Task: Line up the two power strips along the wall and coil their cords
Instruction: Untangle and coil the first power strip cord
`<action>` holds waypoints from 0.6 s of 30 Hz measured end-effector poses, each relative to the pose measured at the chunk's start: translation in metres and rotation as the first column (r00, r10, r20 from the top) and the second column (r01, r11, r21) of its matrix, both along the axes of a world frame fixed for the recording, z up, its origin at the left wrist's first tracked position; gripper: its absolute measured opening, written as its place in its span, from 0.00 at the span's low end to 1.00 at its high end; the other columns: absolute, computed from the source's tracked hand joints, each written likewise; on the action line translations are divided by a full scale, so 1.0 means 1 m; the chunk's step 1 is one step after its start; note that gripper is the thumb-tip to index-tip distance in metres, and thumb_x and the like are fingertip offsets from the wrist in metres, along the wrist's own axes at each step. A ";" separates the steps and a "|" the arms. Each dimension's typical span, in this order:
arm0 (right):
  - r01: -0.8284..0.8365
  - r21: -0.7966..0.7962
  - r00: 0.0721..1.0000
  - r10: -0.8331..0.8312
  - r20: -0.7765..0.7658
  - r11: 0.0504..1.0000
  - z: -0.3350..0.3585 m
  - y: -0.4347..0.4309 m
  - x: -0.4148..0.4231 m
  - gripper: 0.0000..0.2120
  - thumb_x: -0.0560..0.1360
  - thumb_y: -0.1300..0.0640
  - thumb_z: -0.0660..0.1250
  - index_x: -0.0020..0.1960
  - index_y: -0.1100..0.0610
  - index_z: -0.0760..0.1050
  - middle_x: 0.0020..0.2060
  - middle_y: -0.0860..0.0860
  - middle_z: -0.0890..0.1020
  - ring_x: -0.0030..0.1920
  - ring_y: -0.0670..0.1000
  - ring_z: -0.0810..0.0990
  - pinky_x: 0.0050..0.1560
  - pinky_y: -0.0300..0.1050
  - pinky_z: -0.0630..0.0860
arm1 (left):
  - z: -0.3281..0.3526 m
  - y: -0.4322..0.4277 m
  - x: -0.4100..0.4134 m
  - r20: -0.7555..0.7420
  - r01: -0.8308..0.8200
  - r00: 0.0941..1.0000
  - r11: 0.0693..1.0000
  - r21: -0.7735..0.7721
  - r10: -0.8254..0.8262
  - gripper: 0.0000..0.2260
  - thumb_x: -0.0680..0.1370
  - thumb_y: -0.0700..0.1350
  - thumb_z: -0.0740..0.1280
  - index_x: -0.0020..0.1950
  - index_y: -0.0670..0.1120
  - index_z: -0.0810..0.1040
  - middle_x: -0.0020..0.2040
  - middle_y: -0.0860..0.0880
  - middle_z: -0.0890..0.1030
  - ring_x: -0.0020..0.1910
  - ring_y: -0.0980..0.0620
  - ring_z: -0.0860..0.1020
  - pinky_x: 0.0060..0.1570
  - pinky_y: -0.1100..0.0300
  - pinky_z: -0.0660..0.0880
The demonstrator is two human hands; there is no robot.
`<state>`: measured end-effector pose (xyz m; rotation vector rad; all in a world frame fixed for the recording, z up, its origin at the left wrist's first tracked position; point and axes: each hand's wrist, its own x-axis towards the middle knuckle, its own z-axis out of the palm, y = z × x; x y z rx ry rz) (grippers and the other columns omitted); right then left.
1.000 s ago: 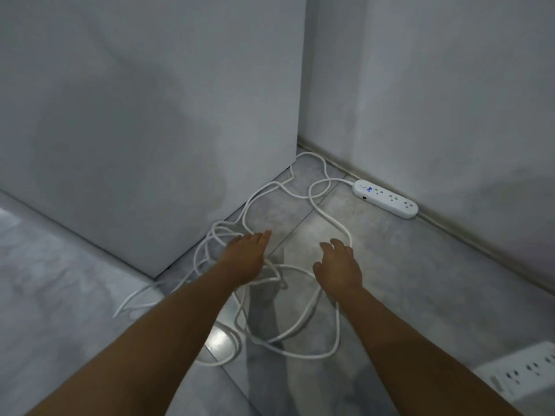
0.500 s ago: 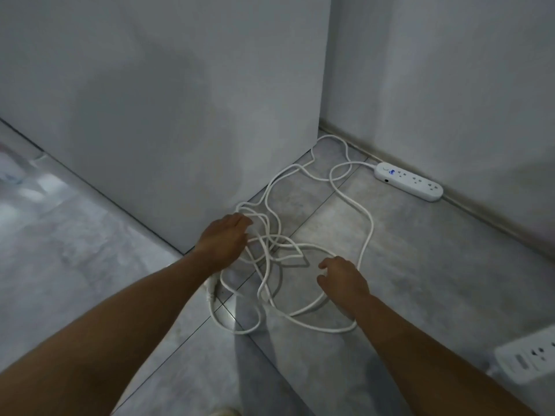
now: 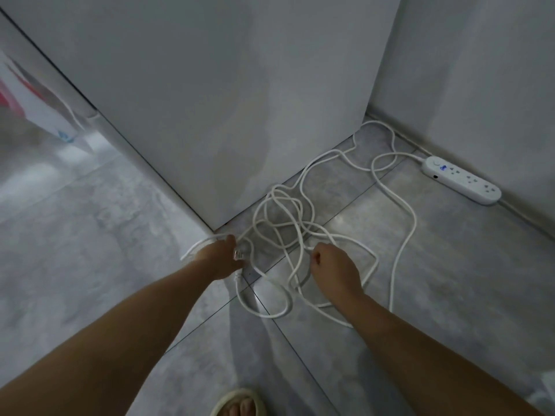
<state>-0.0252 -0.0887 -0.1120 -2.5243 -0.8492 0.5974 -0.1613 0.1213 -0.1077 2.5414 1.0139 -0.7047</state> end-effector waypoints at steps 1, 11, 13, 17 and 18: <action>0.010 0.033 1.000 -0.010 0.017 0.999 0.003 0.001 -0.005 0.05 0.77 0.57 0.61 0.45 0.54 0.75 0.41 0.53 0.79 0.43 0.55 0.78 0.41 0.48 0.73 | -0.005 -0.005 0.000 -0.011 -0.033 0.999 0.999 -0.039 0.033 0.27 0.76 0.55 0.67 0.69 0.44 0.65 0.60 0.44 0.78 0.57 0.44 0.78 0.52 0.54 0.75; -0.106 0.122 0.992 0.114 -0.058 0.987 0.020 0.005 -0.044 0.02 0.76 0.57 0.60 0.47 0.53 0.72 0.35 0.47 0.74 0.37 0.52 0.74 0.37 0.44 0.66 | -0.015 -0.025 0.006 0.029 -0.350 0.928 0.898 -0.267 0.371 0.30 0.74 0.48 0.71 0.68 0.40 0.59 0.58 0.41 0.77 0.55 0.42 0.78 0.52 0.52 0.78; -0.142 0.125 0.986 0.152 -0.074 0.982 0.022 0.002 -0.045 0.03 0.76 0.57 0.60 0.47 0.53 0.72 0.35 0.46 0.75 0.38 0.52 0.77 0.37 0.44 0.70 | -0.002 -0.023 0.005 -0.012 -0.361 0.927 0.882 -0.304 0.375 0.25 0.74 0.51 0.70 0.64 0.42 0.63 0.54 0.42 0.78 0.49 0.44 0.79 0.46 0.54 0.79; -0.231 0.167 0.959 0.253 -0.128 0.958 0.028 -0.010 -0.042 0.09 0.77 0.48 0.61 0.48 0.51 0.75 0.40 0.44 0.77 0.42 0.48 0.77 0.43 0.44 0.73 | 0.045 -0.013 0.002 -0.158 -0.345 0.936 0.722 -0.600 0.316 0.08 0.76 0.47 0.65 0.40 0.46 0.74 0.35 0.49 0.73 0.30 0.54 0.70 0.33 0.63 0.72; -0.274 0.161 0.945 0.297 -0.139 0.948 0.030 -0.012 -0.041 0.14 0.76 0.41 0.60 0.50 0.50 0.76 0.44 0.44 0.78 0.46 0.46 0.76 0.46 0.44 0.73 | 0.057 -0.012 0.003 -0.176 -0.344 0.935 0.661 -0.667 0.308 0.08 0.77 0.46 0.64 0.38 0.46 0.74 0.33 0.50 0.71 0.28 0.55 0.68 0.31 0.65 0.70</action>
